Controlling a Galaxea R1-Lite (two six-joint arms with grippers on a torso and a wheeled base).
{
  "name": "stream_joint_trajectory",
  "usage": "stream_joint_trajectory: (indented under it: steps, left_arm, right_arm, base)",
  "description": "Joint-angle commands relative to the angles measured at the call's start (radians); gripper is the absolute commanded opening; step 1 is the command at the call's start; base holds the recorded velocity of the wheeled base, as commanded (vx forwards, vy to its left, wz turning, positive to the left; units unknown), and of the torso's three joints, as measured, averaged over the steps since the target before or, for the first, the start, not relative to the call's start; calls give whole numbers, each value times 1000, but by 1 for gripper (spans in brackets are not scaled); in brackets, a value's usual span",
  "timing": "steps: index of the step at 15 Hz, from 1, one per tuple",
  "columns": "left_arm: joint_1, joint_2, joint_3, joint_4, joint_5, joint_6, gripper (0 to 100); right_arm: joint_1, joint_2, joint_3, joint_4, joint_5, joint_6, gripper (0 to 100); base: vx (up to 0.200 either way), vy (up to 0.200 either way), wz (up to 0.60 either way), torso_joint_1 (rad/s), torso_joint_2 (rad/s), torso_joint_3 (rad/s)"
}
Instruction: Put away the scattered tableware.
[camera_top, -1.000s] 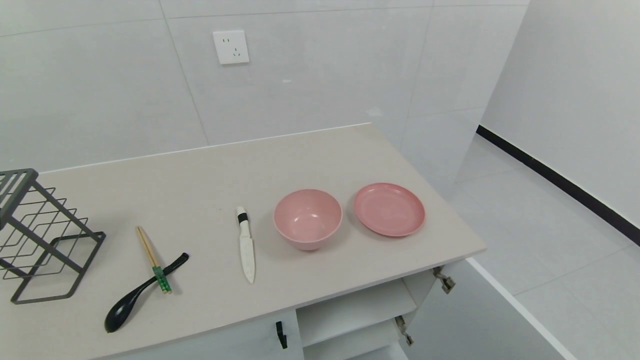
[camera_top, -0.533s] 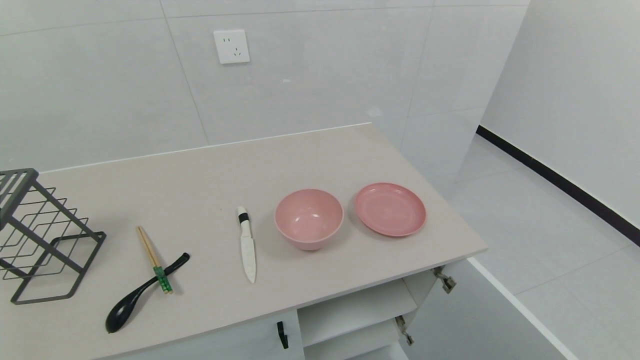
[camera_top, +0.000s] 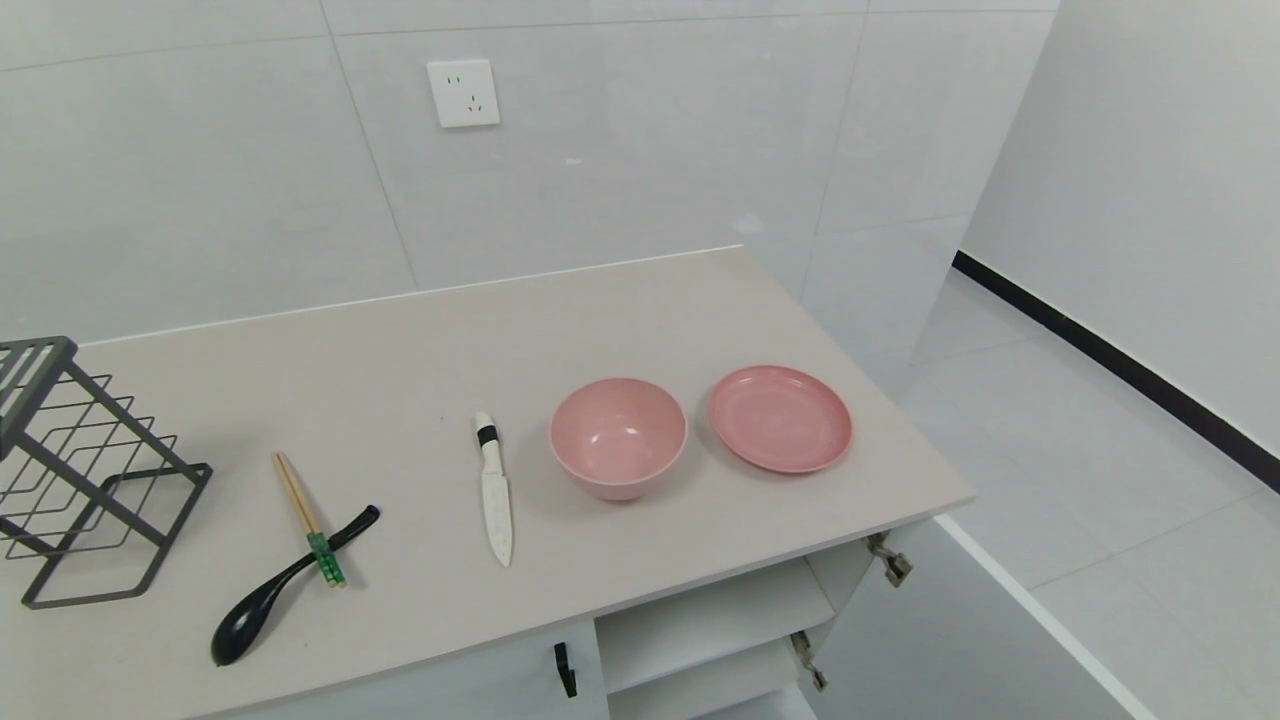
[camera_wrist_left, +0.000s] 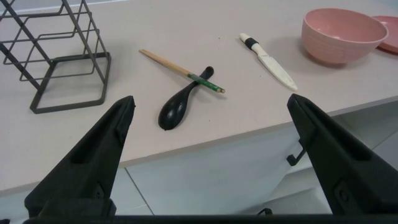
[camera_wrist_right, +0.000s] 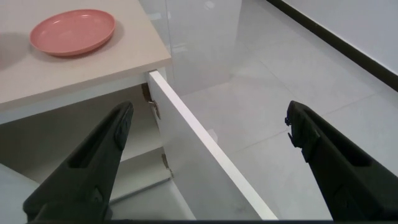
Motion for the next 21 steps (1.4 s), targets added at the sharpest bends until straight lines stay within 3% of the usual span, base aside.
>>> stream_joint_trajectory:
  steps: [1, 4, 6, 7, 9, 13, 15, 17, 21]
  left_arm:
    - [0, 1, 0, 1, 0, -4, 100]
    - [0, 1, 0, 1, -5, -10, 100]
    - [0, 1, 0, -1, -5, -8, 100]
    - [-2, 1, 0, -1, -3, -8, 100]
    - [0, 1, 0, -1, -3, -8, 100]
    - [-2, 1, 0, -1, -3, -8, 100]
    - [-2, 1, 0, -1, -3, -8, 100]
    - [-2, 1, 0, -1, -2, -5, 100]
    - [0, 1, 0, 1, -3, -5, 100]
  right_arm:
    - [0, 1, 0, -4, 3, -5, 100]
    - [0, 1, 0, -212, 19, -42, 100]
    - [-11, 1, -5, -237, 178, -34, 100]
    - [-8, 13, -57, -232, 286, 10, 100]
    - [-12, 150, -186, -223, 375, 94, 100]
    - [46, 471, -290, -229, 435, 87, 100]
    - [94, 606, -319, -229, 476, 19, 100]
    - [97, 659, -256, -232, 477, -140, 100]
    - [104, 739, -173, -297, 481, -171, 100]
  base:
    - [0, 0, 0, 0, 0, 0]
    - [0, 0, 0, 0, 0, 0]
    - [0, 0, 0, 0, 0, 0]
    - [0, 0, 0, 0, 0, 0]
    - [0, 0, 0, 0, 0, 0]
    - [0, 0, 0, 0, 0, 0]
    - [0, 0, 0, 0, 0, 0]
    - [0, 0, 0, 0, 0, 0]
    - [0, 0, 0, 0, 0, 0]
